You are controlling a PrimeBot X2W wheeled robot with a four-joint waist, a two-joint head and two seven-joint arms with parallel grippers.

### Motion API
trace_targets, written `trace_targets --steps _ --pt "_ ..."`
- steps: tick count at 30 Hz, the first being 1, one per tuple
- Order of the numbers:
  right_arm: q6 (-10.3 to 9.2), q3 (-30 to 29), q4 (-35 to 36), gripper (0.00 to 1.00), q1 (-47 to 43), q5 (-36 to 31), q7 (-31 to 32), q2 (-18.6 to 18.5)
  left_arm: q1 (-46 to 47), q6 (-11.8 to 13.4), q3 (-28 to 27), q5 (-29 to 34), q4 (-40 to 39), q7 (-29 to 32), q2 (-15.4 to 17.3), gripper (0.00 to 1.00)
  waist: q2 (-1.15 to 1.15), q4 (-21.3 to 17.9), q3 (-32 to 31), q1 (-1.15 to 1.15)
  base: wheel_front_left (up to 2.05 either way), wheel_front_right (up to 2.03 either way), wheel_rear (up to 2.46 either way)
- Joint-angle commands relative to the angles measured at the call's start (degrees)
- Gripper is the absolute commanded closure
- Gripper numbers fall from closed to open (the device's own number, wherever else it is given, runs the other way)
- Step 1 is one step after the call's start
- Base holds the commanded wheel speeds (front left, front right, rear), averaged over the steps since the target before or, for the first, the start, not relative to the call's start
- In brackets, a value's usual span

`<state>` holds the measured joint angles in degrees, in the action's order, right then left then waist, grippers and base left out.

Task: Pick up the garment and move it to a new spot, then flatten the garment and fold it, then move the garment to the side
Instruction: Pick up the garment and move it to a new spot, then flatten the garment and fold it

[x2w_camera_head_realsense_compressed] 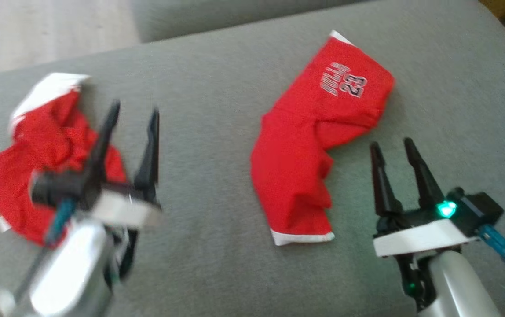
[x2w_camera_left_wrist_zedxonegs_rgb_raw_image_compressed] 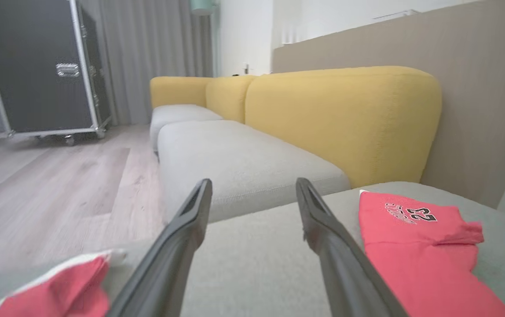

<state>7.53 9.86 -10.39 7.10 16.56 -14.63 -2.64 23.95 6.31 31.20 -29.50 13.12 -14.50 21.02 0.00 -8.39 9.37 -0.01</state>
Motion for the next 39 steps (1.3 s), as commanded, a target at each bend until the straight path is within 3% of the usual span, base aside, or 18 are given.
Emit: trace_targets --steps 1,6,17,28,37,38,39 --pt "-0.04 0.2 1.7 0.00 0.5 -0.2 -0.4 -0.2 -1.2 0.9 -3.6 0.1 -3.2 -0.5 0.2 0.00 0.00 3.0 -2.4 0.01 0.00 0.00 0.00" --pt "-0.04 -1.0 1.0 0.00 -1.2 -1.2 -0.4 -0.2 -11.8 1.9 -9.6 1.9 -7.2 -0.5 -3.7 0.00 0.00 5.0 -3.7 0.01 0.00 0.00 0.00" --pt "-0.04 -0.8 -1.0 0.00 -1.9 -2.0 -0.4 -0.2 -16.9 -3.2 -15.9 7.5 -7.7 -0.5 -9.3 0.00 0.00 5.5 -3.8 0.01 0.00 0.00 0.00" --pt "-0.04 8.1 -22.8 0.00 3.1 1.1 0.9 -0.2 -17.1 -7.3 -19.4 11.4 -5.7 -0.5 -12.7 0.00 0.00 6.2 -3.7 0.01 0.00 0.00 0.00" --pt "-0.04 14.3 -31.8 0.00 8.0 7.2 1.4 -0.2 -17.4 -9.0 -21.5 13.5 -5.1 -0.5 -14.3 0.00 0.00 7.7 -3.0 0.01 0.00 0.00 0.00" --pt "-0.04 14.8 -32.4 0.13 8.5 7.6 1.3 -0.2 -17.4 -9.2 -21.7 13.7 -5.1 -0.5 -14.4 0.00 0.00 7.7 -2.9 0.01 0.00 0.00 0.00" --pt "-0.04 15.1 -33.1 0.72 9.1 7.5 1.1 -0.2 -17.5 -9.3 -21.9 13.8 -5.0 -0.5 -14.5 0.00 0.00 7.8 -2.9 0.01 0.00 0.00 0.00"
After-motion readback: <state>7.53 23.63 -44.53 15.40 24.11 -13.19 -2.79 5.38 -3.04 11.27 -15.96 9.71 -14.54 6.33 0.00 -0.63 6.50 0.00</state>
